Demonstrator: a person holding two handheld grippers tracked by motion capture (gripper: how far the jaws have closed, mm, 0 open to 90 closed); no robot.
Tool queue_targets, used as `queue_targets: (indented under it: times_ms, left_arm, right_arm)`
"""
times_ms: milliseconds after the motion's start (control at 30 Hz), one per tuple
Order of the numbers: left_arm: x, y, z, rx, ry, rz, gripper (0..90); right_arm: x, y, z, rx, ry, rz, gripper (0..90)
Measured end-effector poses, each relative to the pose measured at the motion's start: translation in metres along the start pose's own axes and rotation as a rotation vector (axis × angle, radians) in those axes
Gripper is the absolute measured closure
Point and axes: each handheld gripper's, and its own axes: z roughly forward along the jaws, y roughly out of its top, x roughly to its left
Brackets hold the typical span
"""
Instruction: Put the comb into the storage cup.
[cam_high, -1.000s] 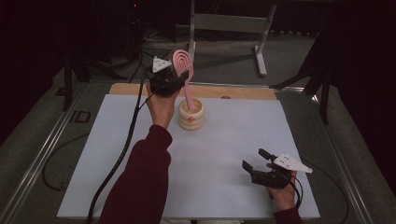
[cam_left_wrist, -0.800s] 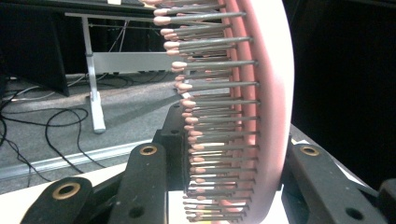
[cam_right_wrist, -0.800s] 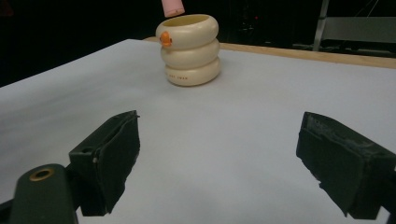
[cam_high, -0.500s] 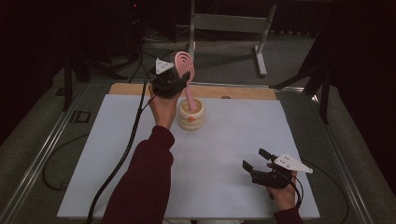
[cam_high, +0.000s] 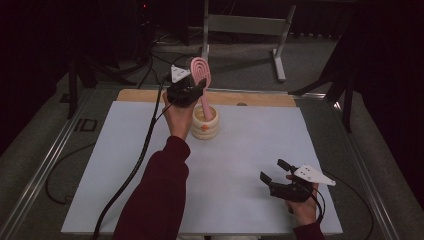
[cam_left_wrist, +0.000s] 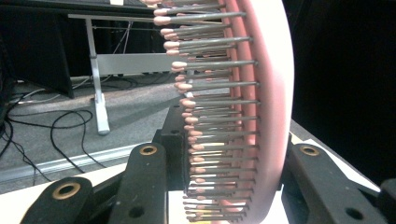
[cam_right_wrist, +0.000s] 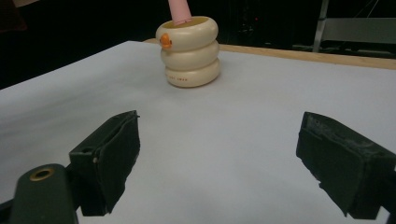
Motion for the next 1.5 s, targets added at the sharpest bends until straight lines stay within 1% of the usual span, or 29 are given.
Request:
queue_targets:
  times_ms: [267,467,533,600,800,1100,1500]
  left_arm:
    - [0.0,-0.003,0.002,-0.003,0.012,0.003,64.1]
    - [-0.001,-0.005,0.004,0.002,0.01,0.003,64.1]
    - [-0.001,-0.006,0.005,0.008,0.009,0.007,64.1]
    - [-0.002,-0.008,0.007,0.019,0.016,0.02,64.0]
    - [-0.001,-0.011,0.008,0.026,0.02,0.014,64.1]
    - [-0.004,-0.016,0.014,0.032,0.018,0.004,64.1]
    - [-0.003,-0.023,0.019,0.055,0.021,-0.005,64.1]
  right_arm:
    - [0.0,0.0,0.0,-0.002,0.001,0.001,13.6]
    - [0.0,0.0,0.0,0.0,0.003,-0.001,13.6]
    - [0.0,0.0,0.001,0.001,0.003,0.0,13.7]
    - [0.0,0.0,0.0,0.0,0.005,0.0,13.7]
    - [0.0,0.0,0.0,0.0,0.004,0.002,13.7]
    - [0.0,0.0,0.0,-0.001,0.006,0.0,13.8]
    - [0.0,0.001,0.0,-0.004,0.011,0.002,13.8]
